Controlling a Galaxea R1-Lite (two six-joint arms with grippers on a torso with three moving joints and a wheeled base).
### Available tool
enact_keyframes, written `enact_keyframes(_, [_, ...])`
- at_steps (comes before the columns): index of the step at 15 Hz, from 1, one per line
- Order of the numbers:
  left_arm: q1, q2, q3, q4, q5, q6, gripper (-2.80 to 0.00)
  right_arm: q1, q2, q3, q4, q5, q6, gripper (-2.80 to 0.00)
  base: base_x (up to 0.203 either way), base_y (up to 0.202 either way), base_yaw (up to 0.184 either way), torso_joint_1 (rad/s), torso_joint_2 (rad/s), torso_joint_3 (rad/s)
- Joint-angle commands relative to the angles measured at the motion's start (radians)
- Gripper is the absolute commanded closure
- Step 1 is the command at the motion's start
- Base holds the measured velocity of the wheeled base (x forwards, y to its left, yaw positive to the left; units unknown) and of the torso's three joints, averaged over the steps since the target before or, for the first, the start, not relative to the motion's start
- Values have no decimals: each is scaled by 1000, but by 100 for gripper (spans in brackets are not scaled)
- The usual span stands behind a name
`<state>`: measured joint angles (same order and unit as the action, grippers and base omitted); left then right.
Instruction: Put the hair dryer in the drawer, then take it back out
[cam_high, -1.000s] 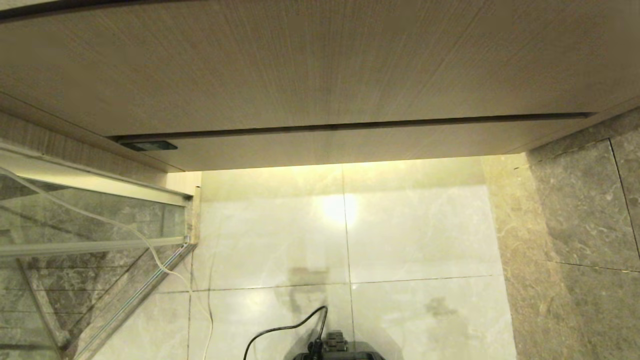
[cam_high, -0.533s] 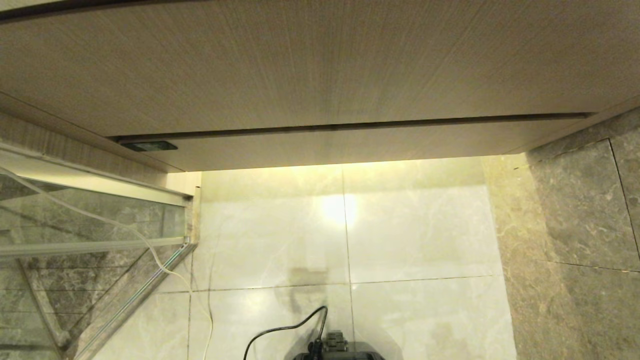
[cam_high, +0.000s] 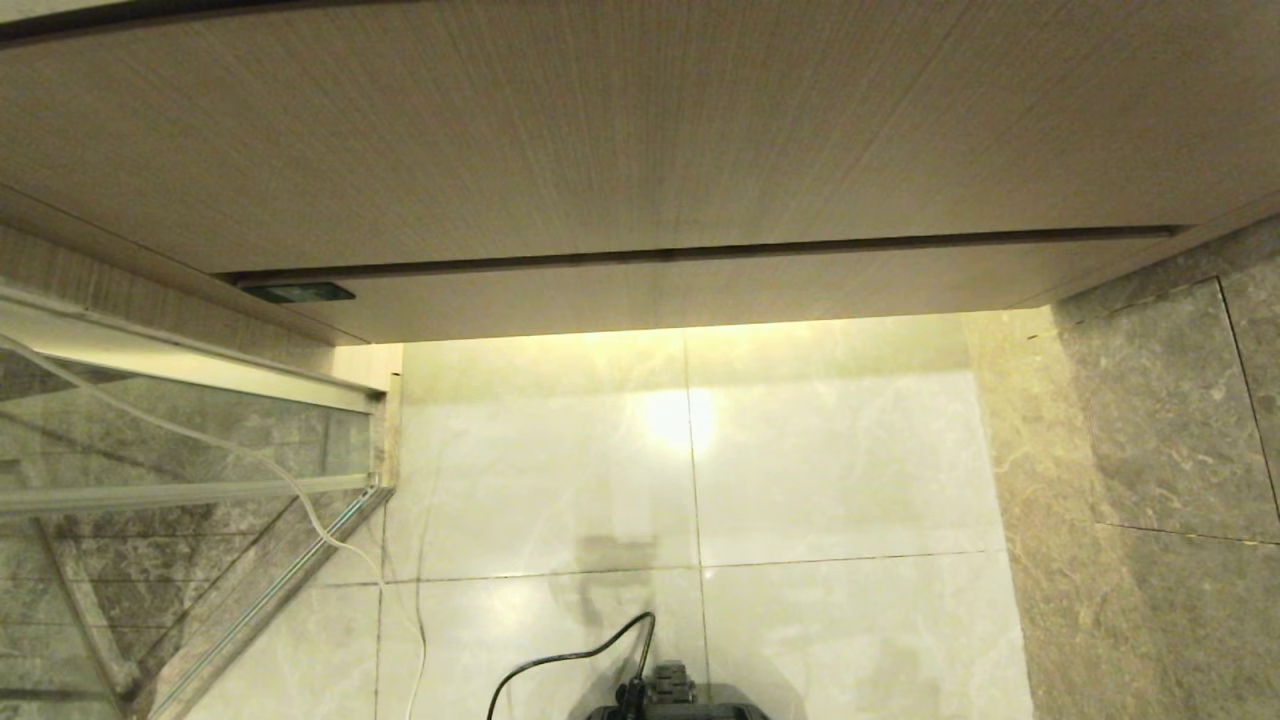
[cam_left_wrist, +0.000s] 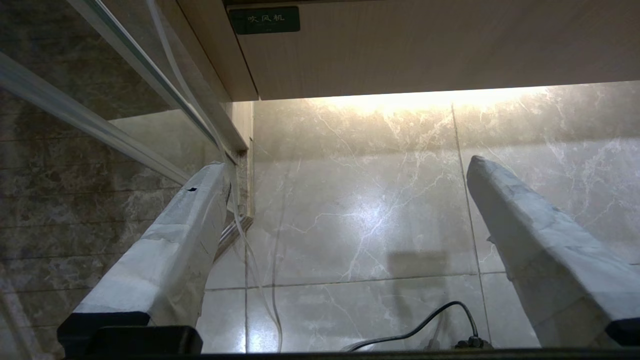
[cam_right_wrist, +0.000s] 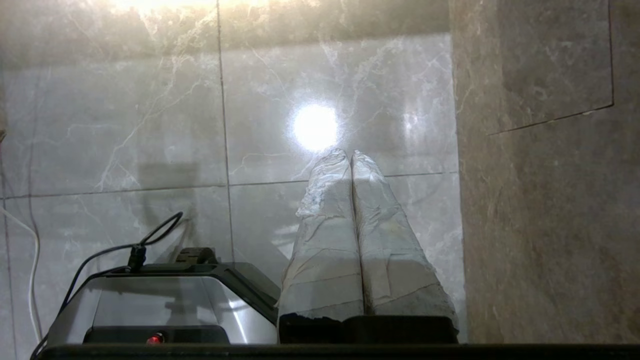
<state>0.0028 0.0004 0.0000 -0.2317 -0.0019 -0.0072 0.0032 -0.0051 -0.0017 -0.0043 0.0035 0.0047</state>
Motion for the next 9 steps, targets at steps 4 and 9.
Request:
enact_keyframes(4, [0,0,40,-1,0,0,-280,0,5,3,0,1,0,0,0,0,0,0,0,0])
enact_keyframes(9, [0,0,40,-1,0,0,-280,0,5,3,2,1,-23,0,0,0,0,0,0,0])
